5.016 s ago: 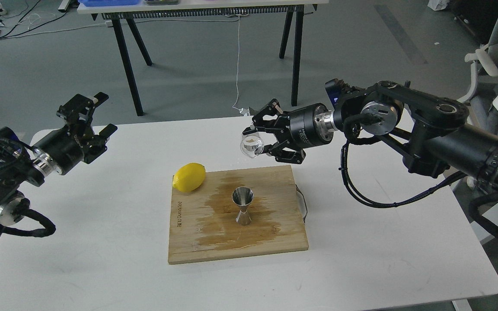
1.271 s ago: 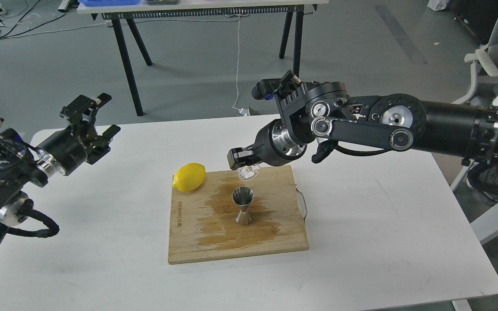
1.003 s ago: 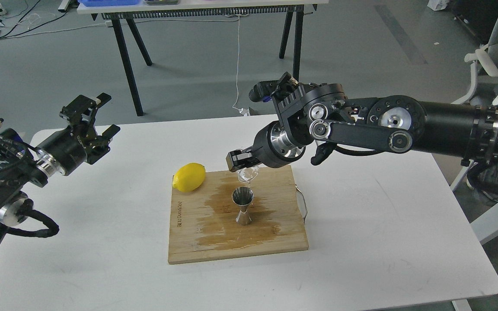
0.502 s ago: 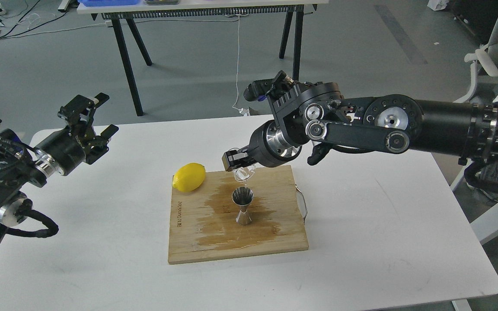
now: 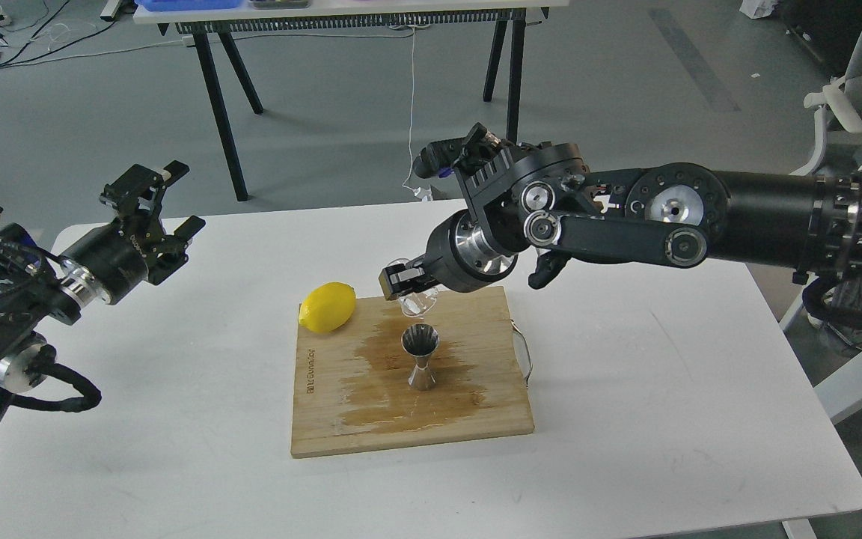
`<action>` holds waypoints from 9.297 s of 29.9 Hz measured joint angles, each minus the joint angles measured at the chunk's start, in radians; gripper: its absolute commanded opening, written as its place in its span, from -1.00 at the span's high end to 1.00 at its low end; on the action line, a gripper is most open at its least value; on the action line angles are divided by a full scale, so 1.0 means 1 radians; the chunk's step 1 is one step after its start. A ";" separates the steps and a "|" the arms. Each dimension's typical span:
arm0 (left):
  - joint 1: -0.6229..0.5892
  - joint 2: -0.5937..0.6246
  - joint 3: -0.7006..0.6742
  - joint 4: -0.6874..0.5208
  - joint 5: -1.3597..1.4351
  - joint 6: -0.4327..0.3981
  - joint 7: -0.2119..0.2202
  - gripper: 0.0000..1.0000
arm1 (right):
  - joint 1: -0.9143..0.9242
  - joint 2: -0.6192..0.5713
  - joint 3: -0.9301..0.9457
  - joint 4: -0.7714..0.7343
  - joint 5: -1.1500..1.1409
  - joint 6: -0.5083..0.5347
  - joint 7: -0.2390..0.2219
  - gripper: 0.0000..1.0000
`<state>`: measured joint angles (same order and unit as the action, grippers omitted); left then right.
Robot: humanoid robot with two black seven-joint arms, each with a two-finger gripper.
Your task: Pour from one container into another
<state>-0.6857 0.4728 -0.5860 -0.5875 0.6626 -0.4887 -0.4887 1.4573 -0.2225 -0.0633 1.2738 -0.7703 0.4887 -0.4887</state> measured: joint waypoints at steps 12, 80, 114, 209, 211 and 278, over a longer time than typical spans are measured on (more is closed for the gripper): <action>0.000 0.003 0.000 0.000 0.000 0.000 0.000 -0.98 | 0.027 0.001 -0.016 0.011 -0.019 0.000 0.000 0.57; 0.006 0.003 0.000 0.001 0.000 0.000 0.000 -0.98 | 0.055 -0.006 -0.026 0.062 -0.121 0.000 0.050 0.61; 0.008 -0.011 0.003 0.020 0.000 0.000 0.000 -0.98 | -0.256 -0.234 0.282 -0.059 0.163 0.000 0.072 0.59; 0.006 -0.103 0.012 0.087 0.004 0.000 0.000 -0.98 | -1.202 -0.081 1.371 -0.551 1.220 -0.467 0.090 0.42; 0.006 -0.103 0.012 0.087 0.004 0.000 0.000 -0.98 | -1.201 -0.081 1.372 -0.550 1.220 -0.466 0.090 0.37; -0.016 -0.093 0.003 0.077 0.001 0.000 0.000 -0.98 | -0.832 -0.229 1.350 -0.531 0.912 -0.009 0.043 -0.98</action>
<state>-0.7014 0.3795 -0.5826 -0.5101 0.6637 -0.4887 -0.4887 0.6255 -0.4517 1.2872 0.7428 0.1414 0.4800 -0.4462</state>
